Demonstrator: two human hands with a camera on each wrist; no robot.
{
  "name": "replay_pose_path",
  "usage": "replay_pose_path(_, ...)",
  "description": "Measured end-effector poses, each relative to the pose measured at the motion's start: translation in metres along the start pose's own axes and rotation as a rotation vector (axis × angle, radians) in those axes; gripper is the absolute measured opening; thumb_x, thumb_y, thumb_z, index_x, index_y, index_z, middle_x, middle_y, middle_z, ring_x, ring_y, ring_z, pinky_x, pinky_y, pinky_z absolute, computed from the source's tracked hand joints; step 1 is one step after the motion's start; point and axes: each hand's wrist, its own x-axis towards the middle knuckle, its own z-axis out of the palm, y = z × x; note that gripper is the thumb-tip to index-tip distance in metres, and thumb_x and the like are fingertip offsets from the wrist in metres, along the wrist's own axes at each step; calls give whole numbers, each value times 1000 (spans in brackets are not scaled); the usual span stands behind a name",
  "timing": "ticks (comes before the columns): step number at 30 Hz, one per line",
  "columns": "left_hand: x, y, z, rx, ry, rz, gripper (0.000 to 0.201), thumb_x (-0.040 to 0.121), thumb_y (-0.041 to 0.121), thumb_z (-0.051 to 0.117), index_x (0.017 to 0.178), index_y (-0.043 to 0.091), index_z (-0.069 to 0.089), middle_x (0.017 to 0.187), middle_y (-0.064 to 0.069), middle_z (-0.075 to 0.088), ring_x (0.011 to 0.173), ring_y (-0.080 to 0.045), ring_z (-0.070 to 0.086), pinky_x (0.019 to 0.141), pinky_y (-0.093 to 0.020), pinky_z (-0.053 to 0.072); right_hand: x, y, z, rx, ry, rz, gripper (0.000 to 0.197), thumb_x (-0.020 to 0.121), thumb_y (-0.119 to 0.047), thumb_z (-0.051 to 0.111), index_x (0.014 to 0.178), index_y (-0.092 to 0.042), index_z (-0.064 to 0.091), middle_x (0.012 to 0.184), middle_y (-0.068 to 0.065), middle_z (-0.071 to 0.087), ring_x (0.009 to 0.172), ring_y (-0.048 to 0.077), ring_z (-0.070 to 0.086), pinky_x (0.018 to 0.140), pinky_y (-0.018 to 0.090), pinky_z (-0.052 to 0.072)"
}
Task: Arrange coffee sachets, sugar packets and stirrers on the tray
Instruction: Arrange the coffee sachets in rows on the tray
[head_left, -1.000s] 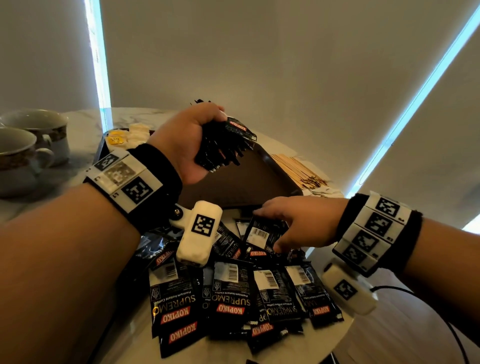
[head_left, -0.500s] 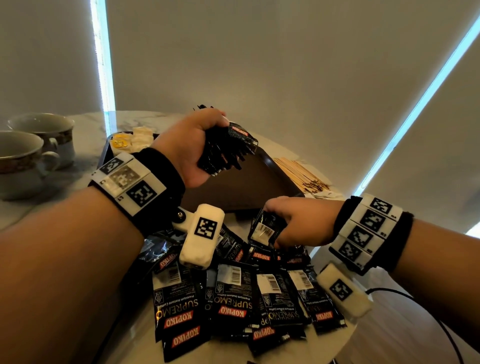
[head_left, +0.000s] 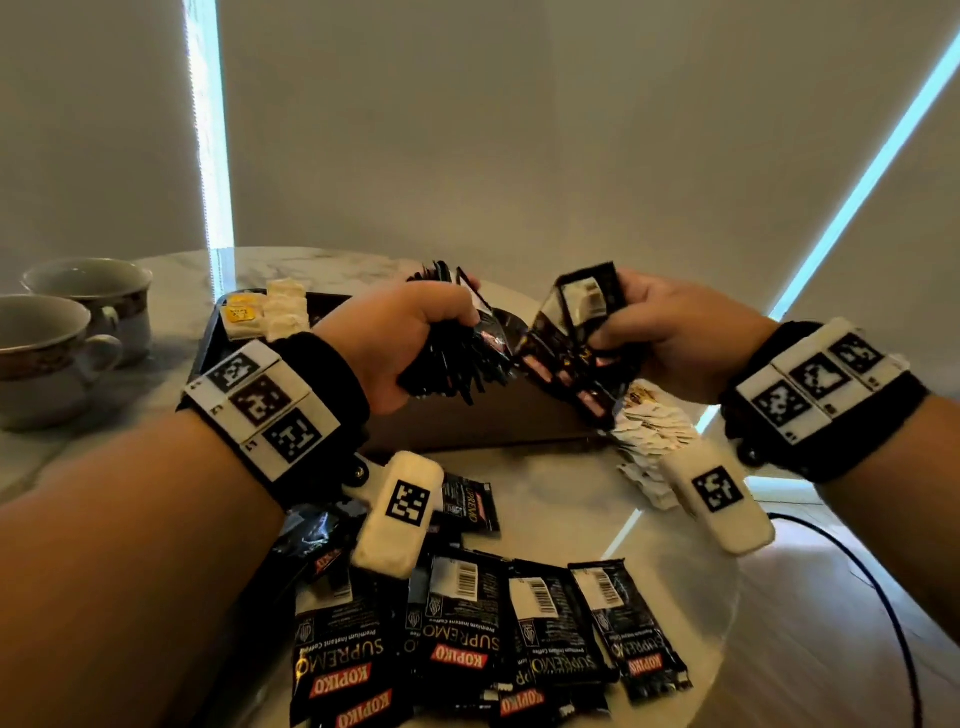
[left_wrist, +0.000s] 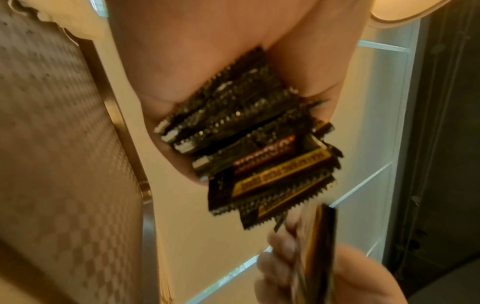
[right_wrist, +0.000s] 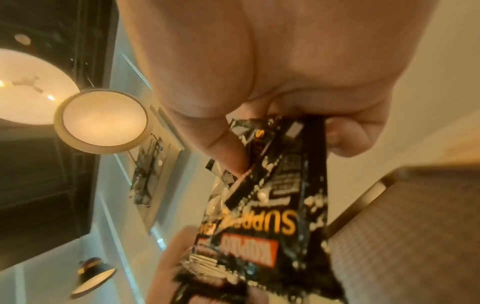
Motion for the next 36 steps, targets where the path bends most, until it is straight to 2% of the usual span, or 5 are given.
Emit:
replay_pose_path(8,-12,8,5,-277,-713,59,58,98,25,24,143,-4,46,106,-13,38,97,-28,60,84,-42,50,18,-11,50,9,-11,-208,51,68,5,61,116,-10,63,110,15,70,106,31,68,98,48,54)
replay_pose_path(17,-1,0,-5,-268,-502,4,40,76,23,69,112,6,68,93,-13,68,84,-27,67,78,-39,57,19,-15,79,-54,84,-413,74,95,15,44,147,-36,33,125,-1,57,104,14,65,94,36,55)
replay_pose_path(25,-3,7,-8,-324,-461,62,32,96,28,54,116,4,62,97,-14,67,90,-27,67,83,-37,56,13,-5,78,-880,56,-456,113,71,-97,25,160,-32,4,166,-8,-22,151,10,-23,124,44,-4)
replay_pose_path(29,-3,7,-8,-346,-504,29,32,99,29,50,118,5,60,98,-14,68,89,-26,71,80,-36,60,17,0,74,-687,-71,-524,96,71,-77,68,140,-39,13,145,13,32,139,26,42,108,50,47)
replay_pose_path(36,-8,9,-8,-269,-523,-60,29,88,26,64,109,6,69,98,-14,68,94,-29,68,90,-39,53,11,-9,72,-759,4,-610,94,49,-58,92,111,-21,31,113,11,48,101,22,62,74,40,60)
